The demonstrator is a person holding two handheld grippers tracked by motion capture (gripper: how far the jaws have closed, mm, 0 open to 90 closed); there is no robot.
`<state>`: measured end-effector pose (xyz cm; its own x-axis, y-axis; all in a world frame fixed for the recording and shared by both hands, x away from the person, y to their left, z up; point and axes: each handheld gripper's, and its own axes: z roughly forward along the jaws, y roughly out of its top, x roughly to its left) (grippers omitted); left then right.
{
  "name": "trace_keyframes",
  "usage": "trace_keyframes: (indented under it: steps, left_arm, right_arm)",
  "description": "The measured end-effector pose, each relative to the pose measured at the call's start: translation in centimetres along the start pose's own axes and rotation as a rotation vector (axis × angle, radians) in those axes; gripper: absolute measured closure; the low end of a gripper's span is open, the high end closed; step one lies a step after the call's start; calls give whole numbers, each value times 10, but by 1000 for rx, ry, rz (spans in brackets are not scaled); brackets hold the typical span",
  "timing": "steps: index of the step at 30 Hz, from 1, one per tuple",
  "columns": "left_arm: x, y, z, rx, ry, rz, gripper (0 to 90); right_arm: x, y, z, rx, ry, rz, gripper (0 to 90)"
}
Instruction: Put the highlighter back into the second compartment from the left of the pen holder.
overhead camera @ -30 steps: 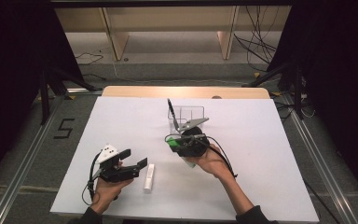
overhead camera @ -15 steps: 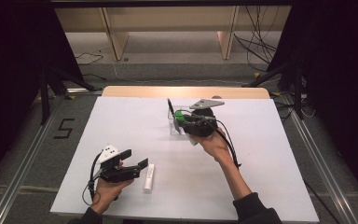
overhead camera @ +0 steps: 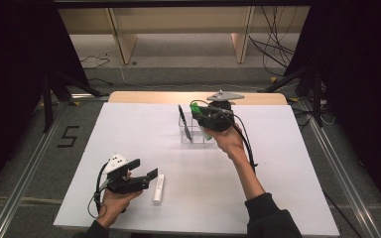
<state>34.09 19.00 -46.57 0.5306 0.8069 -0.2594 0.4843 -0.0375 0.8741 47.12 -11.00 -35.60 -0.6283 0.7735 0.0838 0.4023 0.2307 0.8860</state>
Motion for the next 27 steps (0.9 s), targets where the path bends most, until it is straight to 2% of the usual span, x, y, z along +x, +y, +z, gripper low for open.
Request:
trace_keyframes:
  steps: [7, 12, 18, 27]
  left_arm:
    - [0, 0, 0, 7, -4, 5, 169]
    - [0, 0, 0, 0, -4, -4, 169]
    - [0, 0, 0, 7, -6, 4, 169]
    - [-2, 0, 0, 5, -12, 1, 169]
  right_arm:
    - [-3, 9, 10, -30, -15, -22, 675]
    - [-7, 15, 19, -42, -30, -1, 675]
    - [-13, 20, 27, -61, -40, 33, 675]
    - [-16, 24, 37, -68, -60, 42, 675]
